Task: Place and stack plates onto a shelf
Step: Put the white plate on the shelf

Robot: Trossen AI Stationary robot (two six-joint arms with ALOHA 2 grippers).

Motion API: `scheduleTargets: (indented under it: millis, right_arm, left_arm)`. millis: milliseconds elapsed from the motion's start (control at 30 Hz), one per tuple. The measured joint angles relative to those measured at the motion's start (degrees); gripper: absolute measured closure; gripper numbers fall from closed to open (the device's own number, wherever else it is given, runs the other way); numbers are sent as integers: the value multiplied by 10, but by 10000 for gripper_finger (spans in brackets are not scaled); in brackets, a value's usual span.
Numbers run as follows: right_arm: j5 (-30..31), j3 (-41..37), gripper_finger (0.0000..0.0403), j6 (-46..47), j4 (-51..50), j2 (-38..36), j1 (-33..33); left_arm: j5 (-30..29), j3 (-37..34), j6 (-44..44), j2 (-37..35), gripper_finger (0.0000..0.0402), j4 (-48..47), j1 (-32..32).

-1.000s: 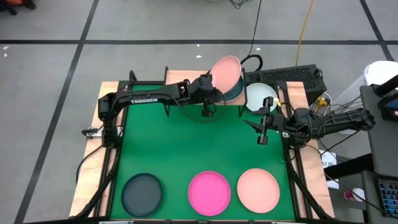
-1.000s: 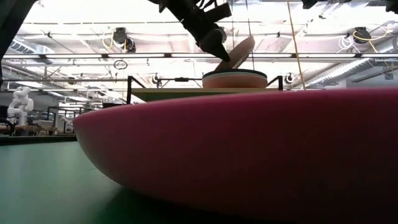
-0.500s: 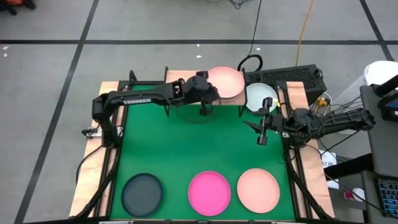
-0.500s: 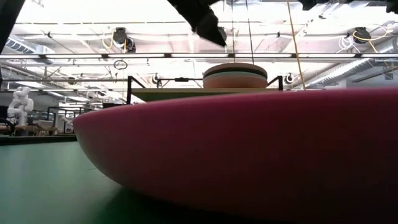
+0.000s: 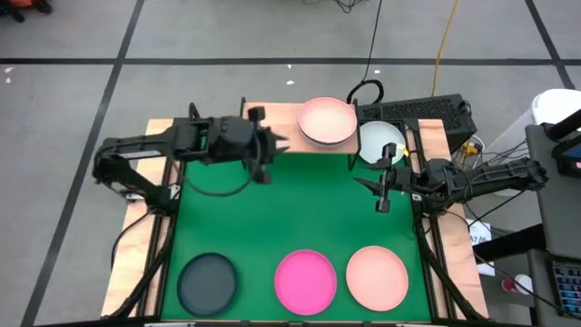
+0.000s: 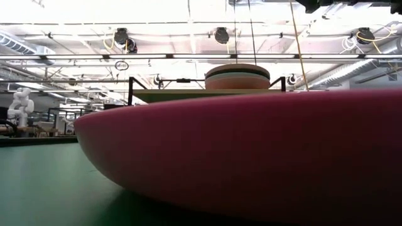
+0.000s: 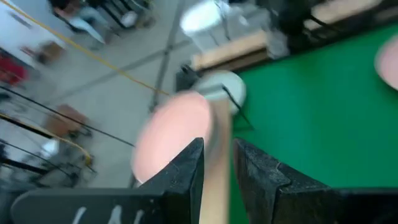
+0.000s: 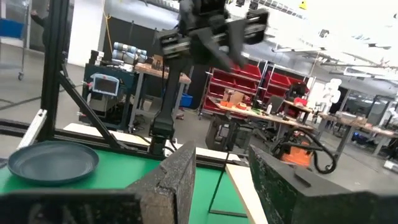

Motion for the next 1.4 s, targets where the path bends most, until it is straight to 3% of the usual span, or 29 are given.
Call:
scheduleTargets:
  millis: [200,400,533,1033,1233,1400]
  right_arm:
    - [0,0,273,18,-10,0,0]
    - [0,0,273,18,-14,0,0]
    - [0,0,273,17,-22,0,0]
    - [0,0,273,19,-31,0,0]
    - [-1,0,273,20,-33,11,0]
    - [-2,0,273,43,-38,47,0]
  left_arm:
    - [0,-5,-62,-9,309,-75,-49]
    - [-7,-54,-38,-14,309,20,-127]
    - [-45,-110,-41,-50,309,60,-151]
    - [-43,-549,-176,-341,309,442,-150]
    - [-48,-696,-187,-377,309,595,-148]
    - [-65,-760,-168,-377,309,716,-138]
